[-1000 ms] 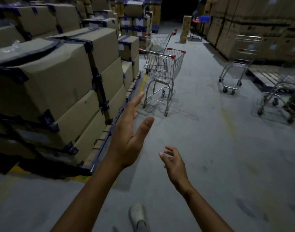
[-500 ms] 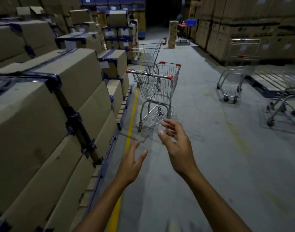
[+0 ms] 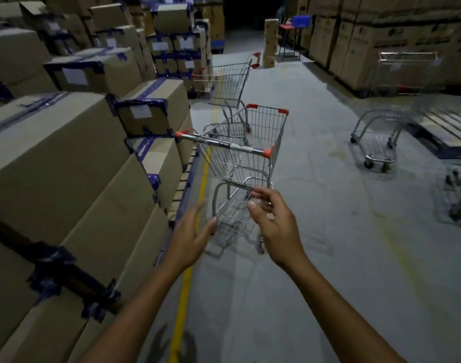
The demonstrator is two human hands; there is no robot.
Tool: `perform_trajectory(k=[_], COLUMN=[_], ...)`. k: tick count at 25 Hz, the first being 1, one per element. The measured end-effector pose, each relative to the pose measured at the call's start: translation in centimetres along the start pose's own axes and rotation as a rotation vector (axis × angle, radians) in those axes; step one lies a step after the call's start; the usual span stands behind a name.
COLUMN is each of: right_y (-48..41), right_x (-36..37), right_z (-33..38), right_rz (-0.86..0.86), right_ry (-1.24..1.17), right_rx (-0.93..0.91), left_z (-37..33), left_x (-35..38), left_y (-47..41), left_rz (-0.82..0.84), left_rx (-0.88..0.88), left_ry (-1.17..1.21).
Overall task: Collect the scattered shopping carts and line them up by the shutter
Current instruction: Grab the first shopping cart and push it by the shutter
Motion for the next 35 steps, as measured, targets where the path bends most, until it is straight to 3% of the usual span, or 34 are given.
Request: perform_trajectory(k=[5,9,13,16,19,24,31,35], right_y=[-13.5,-22.7,-31.8,-37.7,-41.4,-42.4,-40.4,-36.1], right_x=[-0.1,1.2,3.7,5.3,5.0,1.7,1.3,-1.0], right_z=[-8.7,-14.1,-16.9,-20.1,-24.5,-27.4,-27.2,-25.9], right_rz=[-0.008,-0.021,0.016,0.084,0.159,0.072,-0.022,-0.082], right_ry=[0.169,0.393,0.678,0.839,1.057,1.155,1.107,1.115], right_rx=[0.082,0.102,0.047,0.121,0.274,0.454,0.436,0.412], left_z=[-5.5,-2.8,7.1,14.6,19.0,23.9,21.7,18.5], left_x=[-6.2,-5.7,-1.0,3.5,7.4,12.8,13.5,14.3], left_y=[-11.9,-20.8,-32.5,-41.1,-46.9,-50.8,-50.2,-46.8], left_rz=[-0.205,-0.242,-0.103,0.112,0.276,0.519,0.324,0.405], left_rx=[0.233,0.350,0.293,0.254,0.333,0.363,0.562,0.698], left_ry=[-0.051,-0.208,-0.315,-0.512,-0.711,-0.864,-0.849,-0.737])
Point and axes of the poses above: each hand's wrist, its own y-axis away from the middle knuckle, its own x-axis out of the palm, z = x × y, the point moved 10 cm from there along -y, towards the middle knuckle, and after that the axes turned 15 degrees about -y, right-handed, at the moved point
